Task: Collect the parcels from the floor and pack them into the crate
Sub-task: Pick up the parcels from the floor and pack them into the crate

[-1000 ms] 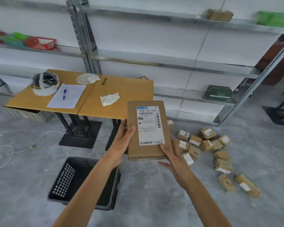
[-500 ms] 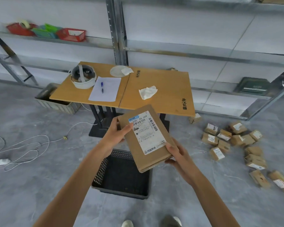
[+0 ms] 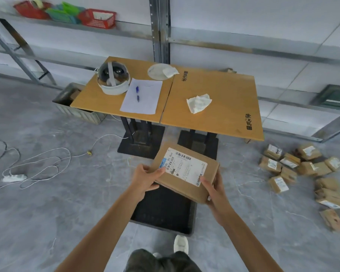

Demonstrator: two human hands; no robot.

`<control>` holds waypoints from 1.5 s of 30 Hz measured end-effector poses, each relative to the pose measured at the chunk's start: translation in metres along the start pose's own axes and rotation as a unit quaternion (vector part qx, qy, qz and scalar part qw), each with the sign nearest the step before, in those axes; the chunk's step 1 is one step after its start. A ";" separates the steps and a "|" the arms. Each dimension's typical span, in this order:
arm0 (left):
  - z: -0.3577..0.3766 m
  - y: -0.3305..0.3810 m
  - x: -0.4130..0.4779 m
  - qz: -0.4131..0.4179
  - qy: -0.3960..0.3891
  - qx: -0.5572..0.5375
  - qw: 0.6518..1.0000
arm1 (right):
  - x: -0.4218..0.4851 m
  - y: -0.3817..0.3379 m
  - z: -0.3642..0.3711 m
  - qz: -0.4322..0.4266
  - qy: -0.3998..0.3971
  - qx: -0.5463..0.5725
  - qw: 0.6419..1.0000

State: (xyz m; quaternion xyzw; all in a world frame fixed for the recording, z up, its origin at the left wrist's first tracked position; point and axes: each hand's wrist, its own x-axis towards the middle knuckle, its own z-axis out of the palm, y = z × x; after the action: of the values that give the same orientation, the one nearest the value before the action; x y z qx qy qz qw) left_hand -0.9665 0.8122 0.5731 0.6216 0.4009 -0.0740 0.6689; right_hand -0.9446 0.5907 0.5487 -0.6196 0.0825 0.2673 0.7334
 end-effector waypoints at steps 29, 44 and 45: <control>-0.073 -0.323 0.382 -0.360 -0.003 0.061 0.931 | 0.283 0.397 0.062 0.370 0.143 -0.034 0.917; -0.063 -0.457 0.568 -0.341 0.010 -0.069 0.937 | 0.491 0.603 0.085 0.293 0.184 -0.283 0.895; -0.064 -0.460 0.573 -0.343 -0.003 -0.039 0.939 | 0.498 0.608 0.084 0.313 0.198 -0.263 0.891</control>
State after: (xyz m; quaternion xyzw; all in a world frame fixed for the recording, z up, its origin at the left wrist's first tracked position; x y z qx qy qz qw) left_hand -0.8872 0.9988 -0.1365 0.4193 0.5907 -0.2846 0.6279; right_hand -0.8428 0.8689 -0.1833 -0.7719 0.3425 0.3670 0.3901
